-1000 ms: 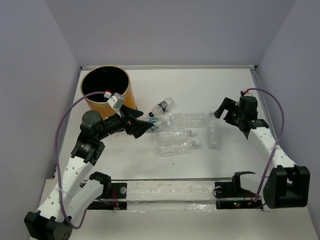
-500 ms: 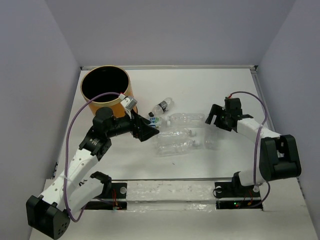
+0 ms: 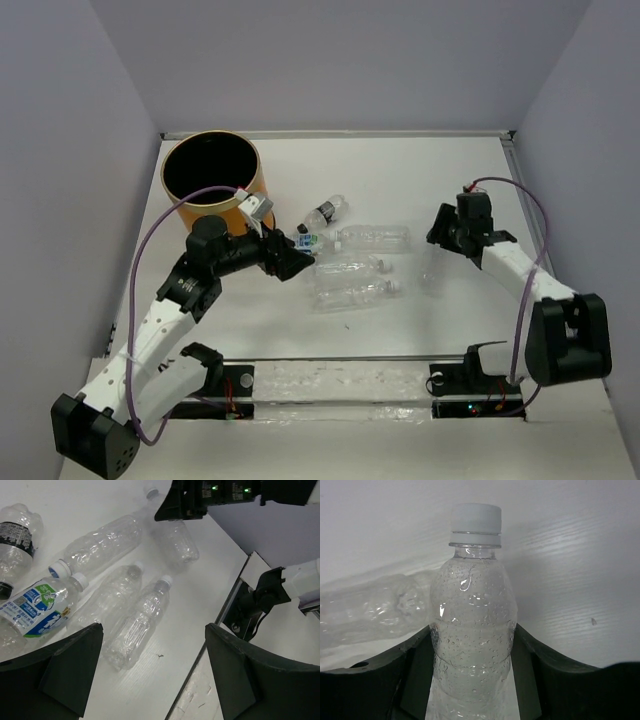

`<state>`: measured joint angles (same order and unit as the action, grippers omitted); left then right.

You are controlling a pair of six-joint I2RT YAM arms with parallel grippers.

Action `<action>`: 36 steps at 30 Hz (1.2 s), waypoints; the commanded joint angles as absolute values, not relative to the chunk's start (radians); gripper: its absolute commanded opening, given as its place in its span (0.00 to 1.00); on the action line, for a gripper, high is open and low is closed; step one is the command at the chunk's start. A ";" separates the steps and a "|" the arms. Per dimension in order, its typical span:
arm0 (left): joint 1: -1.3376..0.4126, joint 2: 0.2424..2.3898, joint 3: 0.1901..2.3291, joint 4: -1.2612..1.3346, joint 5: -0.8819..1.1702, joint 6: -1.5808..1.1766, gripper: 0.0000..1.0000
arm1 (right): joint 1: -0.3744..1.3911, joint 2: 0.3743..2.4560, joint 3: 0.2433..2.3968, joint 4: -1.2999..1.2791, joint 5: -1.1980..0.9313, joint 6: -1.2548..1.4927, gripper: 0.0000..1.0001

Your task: Put the plastic bottles in the bin

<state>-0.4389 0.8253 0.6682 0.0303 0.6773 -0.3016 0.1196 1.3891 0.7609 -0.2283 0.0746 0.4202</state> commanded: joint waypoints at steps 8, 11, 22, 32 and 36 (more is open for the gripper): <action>-0.445 0.569 0.859 0.014 0.263 -0.272 0.91 | 0.524 1.192 1.231 -0.090 0.150 0.379 0.41; -0.445 0.505 0.920 -0.027 0.099 -0.273 0.91 | 0.641 1.389 1.458 -0.008 0.097 0.328 0.41; -0.445 0.413 0.917 -0.250 -0.120 -0.354 0.91 | 0.802 2.044 2.268 0.209 -0.201 0.308 0.41; -0.443 0.387 0.827 -0.388 -0.212 -0.514 0.91 | 0.856 2.365 2.560 0.268 -0.166 0.313 0.50; -0.443 0.396 0.764 -0.406 -0.190 -0.597 0.91 | 0.865 2.355 2.502 0.259 -0.192 0.315 0.78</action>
